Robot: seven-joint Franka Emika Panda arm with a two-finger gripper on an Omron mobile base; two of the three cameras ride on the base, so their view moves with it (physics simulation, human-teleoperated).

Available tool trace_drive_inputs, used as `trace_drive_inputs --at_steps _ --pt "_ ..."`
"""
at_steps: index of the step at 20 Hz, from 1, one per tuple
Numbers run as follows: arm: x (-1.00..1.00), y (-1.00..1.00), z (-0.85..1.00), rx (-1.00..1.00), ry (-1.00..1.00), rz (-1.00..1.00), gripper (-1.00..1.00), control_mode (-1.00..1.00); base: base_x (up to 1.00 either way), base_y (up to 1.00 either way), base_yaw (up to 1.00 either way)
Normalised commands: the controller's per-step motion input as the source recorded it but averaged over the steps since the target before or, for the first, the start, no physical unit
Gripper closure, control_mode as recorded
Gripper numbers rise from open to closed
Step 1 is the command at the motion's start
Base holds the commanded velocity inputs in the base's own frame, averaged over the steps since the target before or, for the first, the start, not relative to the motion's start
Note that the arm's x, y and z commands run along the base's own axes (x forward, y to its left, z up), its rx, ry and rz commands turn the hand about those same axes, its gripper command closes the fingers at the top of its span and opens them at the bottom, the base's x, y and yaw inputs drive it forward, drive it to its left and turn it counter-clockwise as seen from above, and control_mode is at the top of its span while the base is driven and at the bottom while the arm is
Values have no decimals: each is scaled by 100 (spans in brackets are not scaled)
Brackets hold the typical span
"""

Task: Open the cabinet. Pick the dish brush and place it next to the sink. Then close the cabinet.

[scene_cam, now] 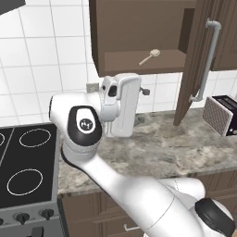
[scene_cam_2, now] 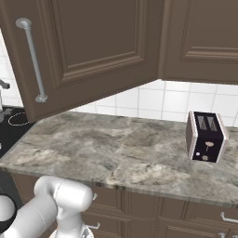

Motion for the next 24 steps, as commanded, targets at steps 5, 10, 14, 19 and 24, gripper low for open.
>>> trace_drive_inputs --at_steps 5,10,14,19,24 --pt "0 -4 0 -2 -1 0 -100 -100 0 0 0" --pt "0 -19 3 -8 0 0 -100 -100 0 0 0" --pt "0 -23 0 -8 0 0 -100 -100 0 0 0" --pt "0 -29 2 -8 0 0 -100 -100 0 0 0" --pt "0 -17 10 -9 6 0 -100 -100 0 0 0"
